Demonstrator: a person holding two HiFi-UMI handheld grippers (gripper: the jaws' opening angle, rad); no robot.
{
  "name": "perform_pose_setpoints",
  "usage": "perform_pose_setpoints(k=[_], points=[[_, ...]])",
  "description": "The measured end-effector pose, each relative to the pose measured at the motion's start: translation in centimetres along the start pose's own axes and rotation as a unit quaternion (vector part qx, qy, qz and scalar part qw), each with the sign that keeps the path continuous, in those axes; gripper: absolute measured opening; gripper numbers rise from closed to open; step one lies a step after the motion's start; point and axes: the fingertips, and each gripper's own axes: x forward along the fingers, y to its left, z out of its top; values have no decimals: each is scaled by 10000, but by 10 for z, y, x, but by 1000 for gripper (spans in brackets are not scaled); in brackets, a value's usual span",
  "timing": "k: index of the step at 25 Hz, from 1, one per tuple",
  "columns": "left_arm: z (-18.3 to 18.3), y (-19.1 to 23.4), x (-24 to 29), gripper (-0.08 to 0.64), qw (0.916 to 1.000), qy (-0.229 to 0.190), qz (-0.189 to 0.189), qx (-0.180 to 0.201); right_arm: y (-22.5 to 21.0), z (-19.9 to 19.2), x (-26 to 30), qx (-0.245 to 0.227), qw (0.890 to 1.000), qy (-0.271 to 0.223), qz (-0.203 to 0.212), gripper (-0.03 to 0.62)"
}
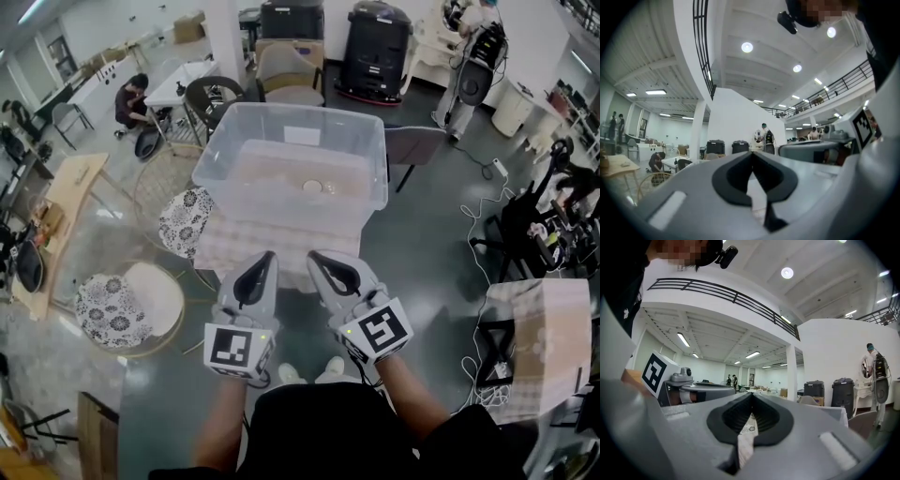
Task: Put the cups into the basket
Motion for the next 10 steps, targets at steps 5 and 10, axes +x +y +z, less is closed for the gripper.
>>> perform_pose_setpoints(k=[5,10], points=[[3,3,-2,6,9999,-55,91,-44,0,0,-1,-13,10000,7,24,2],[0,0,2,6,10000,-32,-4,-7,-3,-3,0,-3,10000,40,8,2]])
